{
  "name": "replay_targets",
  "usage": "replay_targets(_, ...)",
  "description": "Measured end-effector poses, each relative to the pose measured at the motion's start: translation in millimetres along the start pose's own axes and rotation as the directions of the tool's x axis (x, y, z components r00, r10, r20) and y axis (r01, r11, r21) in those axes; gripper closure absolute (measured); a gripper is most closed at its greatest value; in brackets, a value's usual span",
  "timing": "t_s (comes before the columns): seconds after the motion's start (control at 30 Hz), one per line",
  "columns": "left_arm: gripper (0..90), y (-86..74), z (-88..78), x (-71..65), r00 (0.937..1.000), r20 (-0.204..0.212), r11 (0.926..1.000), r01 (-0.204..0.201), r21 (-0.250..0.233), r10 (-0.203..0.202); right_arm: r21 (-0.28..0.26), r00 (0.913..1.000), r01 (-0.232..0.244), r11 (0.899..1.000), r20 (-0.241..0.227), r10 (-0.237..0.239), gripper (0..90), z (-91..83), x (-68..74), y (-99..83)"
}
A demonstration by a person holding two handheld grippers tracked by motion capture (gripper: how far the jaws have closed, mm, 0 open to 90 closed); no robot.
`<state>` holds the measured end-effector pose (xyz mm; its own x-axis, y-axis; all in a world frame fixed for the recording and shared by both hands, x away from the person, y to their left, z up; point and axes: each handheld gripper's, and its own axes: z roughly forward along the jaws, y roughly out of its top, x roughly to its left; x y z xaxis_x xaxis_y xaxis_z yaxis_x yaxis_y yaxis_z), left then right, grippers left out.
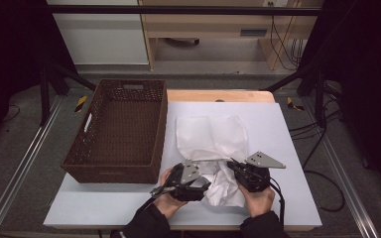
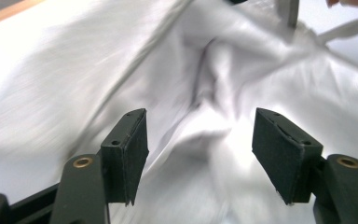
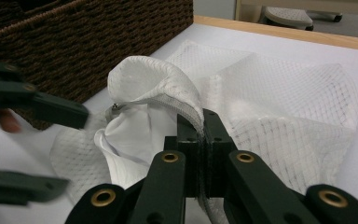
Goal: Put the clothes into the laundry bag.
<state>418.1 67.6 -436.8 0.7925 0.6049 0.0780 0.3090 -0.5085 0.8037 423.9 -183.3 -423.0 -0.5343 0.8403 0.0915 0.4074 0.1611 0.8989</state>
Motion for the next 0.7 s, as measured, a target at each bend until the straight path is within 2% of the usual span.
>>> replay_targets(0.07, 36.1, -12.6, -10.4, 8.7, 0.9996, -0.020, 0.9996, 0.022, 0.016, -0.021, 0.003, 1.0000, -0.002, 1.000, 0.000, 0.002, 87.7, 0.3, 0.5, -0.3)
replay_targets(0.13, 37.3, -24.2, -13.0, 15.0, 0.9979, -0.044, 0.9980, 0.050, 0.038, -0.049, 0.003, 1.0000, 0.000, 1.000, 0.002, 0.000, 87.7, 0.3, 0.7, -0.5)
replay_targets(0.2, 38.4, -32.3, -11.6, 19.3, 0.9962, -0.051, 0.9960, 0.073, 0.051, -0.071, 0.004, 1.0000, -0.002, 1.000, 0.001, 0.002, 87.7, 0.5, 0.7, -0.7)
replay_targets(0.27, 40.4, -40.9, -6.1, 23.4, 0.9924, -0.041, 0.9923, 0.118, 0.039, -0.116, 0.006, 1.0000, 0.002, 1.000, 0.002, -0.002, 87.7, 1.3, 0.4, -1.3)
replay_targets(0.33, 45.9, -45.6, 1.0, 24.8, 0.9922, -0.040, 0.9906, 0.120, 0.065, -0.118, 0.007, 1.0000, 0.002, 1.000, 0.001, -0.002, 87.7, 1.8, 0.6, -1.7)
replay_targets(0.37, 47.6, -47.5, 4.2, 25.2, 0.9919, -0.052, 0.9898, 0.120, 0.078, -0.116, 0.008, 1.0000, 0.002, 1.000, 0.000, -0.002, 87.7, 1.9, 0.5, -1.8)
replay_targets(0.43, 56.4, -50.4, 7.8, 27.6, 0.9888, -0.038, 0.9857, 0.147, 0.083, -0.144, 0.009, 1.0000, 0.003, 1.000, 0.000, -0.003, 87.7, 1.5, 0.5, -1.6)
replay_targets(0.5, 67.5, -51.6, 8.8, 28.7, 0.9890, -0.052, 0.9867, 0.143, 0.079, -0.139, 0.009, 1.0000, 0.005, 1.000, -0.002, -0.005, 87.7, 1.7, 0.0, -1.8)
replay_targets(0.6, 83.4, -52.9, 6.7, 31.0, 0.9876, -0.041, 0.9855, 0.154, 0.070, -0.151, 0.013, 1.0000, 0.005, 1.000, -0.003, -0.005, 87.7, 2.3, 0.4, -2.3)
replay_targets(0.63, 87.3, -53.2, 5.9, 30.7, 0.9886, -0.037, 0.9862, 0.149, 0.073, -0.146, 0.014, 1.0000, 0.004, 1.000, -0.002, -0.004, 87.7, 2.3, 0.6, -2.3)
replay_targets(0.7, 88.6, -54.0, 4.1, 29.4, 0.9898, -0.052, 0.9881, 0.136, 0.072, -0.133, 0.014, 1.0000, 0.004, 1.000, -0.003, -0.004, 87.8, 2.3, 0.8, -2.3)
